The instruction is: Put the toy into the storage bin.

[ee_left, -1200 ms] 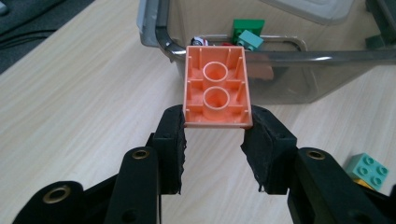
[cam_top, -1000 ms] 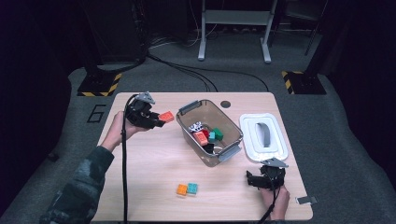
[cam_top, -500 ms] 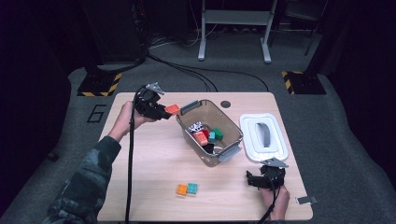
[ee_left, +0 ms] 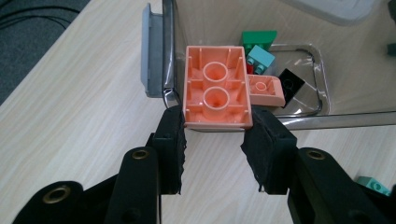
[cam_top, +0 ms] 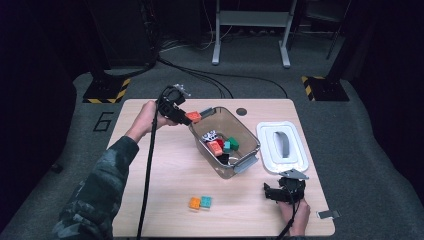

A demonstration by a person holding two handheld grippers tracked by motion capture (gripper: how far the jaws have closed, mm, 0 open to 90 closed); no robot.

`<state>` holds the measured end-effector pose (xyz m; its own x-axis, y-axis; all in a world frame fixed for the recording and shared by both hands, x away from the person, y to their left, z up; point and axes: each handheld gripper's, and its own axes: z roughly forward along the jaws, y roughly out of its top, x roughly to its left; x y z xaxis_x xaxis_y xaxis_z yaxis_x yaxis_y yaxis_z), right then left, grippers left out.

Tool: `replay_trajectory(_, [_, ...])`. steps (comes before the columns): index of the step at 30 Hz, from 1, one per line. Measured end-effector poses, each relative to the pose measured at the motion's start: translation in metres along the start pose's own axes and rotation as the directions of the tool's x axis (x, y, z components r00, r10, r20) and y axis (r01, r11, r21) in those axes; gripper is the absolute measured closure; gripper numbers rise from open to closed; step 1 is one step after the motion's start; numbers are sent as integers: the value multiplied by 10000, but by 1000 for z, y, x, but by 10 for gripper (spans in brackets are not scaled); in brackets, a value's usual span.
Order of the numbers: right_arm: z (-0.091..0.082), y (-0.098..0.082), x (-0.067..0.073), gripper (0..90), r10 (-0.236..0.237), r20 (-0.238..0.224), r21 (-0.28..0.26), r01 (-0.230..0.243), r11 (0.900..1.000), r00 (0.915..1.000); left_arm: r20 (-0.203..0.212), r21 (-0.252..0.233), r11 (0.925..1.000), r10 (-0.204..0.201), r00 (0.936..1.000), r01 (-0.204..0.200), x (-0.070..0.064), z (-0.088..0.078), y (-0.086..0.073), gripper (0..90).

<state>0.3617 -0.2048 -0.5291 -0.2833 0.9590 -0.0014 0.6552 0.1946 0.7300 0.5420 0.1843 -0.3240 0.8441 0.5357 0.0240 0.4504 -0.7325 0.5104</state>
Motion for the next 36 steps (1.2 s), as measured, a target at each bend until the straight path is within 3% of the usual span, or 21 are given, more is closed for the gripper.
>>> replay_trajectory(6, [0, 0, 0, 50, 1, 2, 5, -1, 10000, 10000, 193, 629, 9980, -47, 9998, 35, -2, 13, 9, 590])
replay_trajectory(16, [0, 0, 0, 50, -1, 1, 7, 1, 10000, 10000, 391, 1510, 9881, -360, 9986, 297, -4, 31, 13, 589])
replay_trajectory(25, [0, 0, 0, 50, 3, 0, 8, -3, 10000, 10000, 310, 1924, 9807, -413, 9987, 346, -5, 37, 14, 588])
replay_trajectory(36, [0, 0, 0, 50, 3, -2, 9, -3, 10000, 10000, 254, 2045, 9779, -502, 9984, 439, -7, 40, 12, 561])
